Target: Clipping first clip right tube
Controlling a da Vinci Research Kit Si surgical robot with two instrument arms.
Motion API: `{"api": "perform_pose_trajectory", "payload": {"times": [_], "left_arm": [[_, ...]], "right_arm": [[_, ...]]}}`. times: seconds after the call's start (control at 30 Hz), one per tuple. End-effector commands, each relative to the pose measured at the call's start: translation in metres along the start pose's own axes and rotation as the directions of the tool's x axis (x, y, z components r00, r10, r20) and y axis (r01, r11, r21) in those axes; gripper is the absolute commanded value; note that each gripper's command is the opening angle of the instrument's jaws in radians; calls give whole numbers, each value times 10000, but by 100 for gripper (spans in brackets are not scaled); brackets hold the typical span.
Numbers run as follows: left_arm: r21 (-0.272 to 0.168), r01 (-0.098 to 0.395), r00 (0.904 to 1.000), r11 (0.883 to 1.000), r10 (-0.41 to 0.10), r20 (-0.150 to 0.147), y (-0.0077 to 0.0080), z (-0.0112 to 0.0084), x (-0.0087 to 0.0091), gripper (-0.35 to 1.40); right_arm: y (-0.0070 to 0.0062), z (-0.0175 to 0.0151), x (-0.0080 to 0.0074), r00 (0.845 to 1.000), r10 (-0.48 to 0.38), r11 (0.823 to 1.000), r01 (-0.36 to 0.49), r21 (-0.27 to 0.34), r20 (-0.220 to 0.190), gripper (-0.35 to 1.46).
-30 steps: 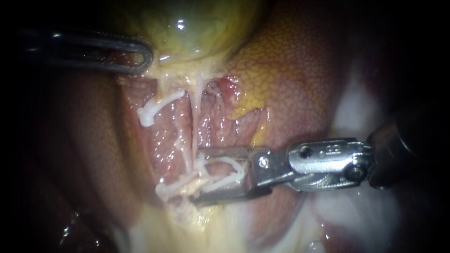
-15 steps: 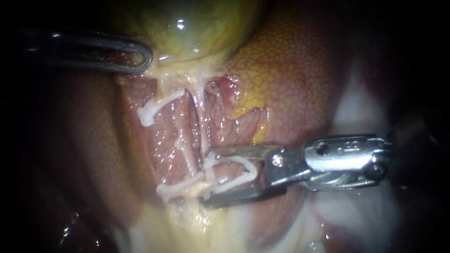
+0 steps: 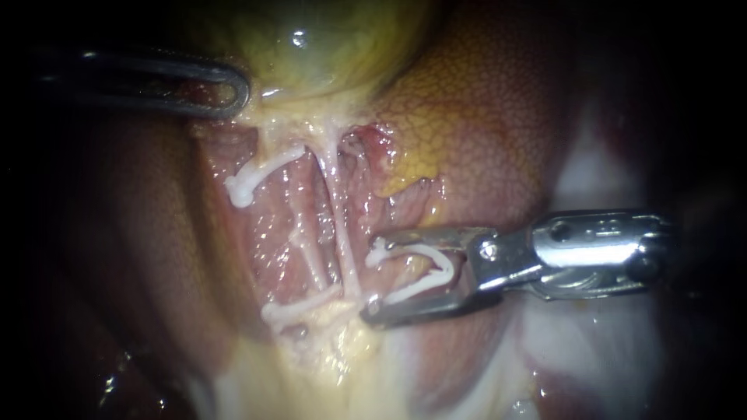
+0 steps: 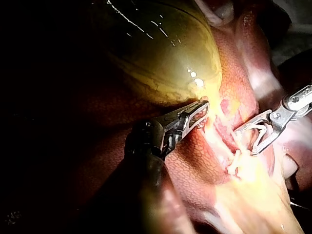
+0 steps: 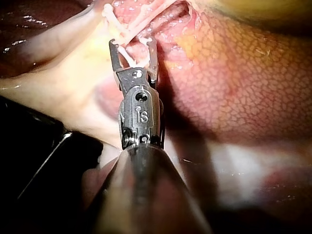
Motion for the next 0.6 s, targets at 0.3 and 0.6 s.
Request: {"api": "perform_pose_trajectory", "payload": {"times": [0.3, 0.6], "left_arm": [[-2, 1, 10000, 10000, -1, 1, 0, 0, 0, -35], [-2, 0, 10000, 10000, 0, 1, 0, 0, 0, -35]], "right_arm": [[11, 17, 1, 9931, 750, 9941, -673, 854, -898, 49], [18, 37, 8, 9562, 2121, 9441, -1472, 2950, -2016, 49]]}}
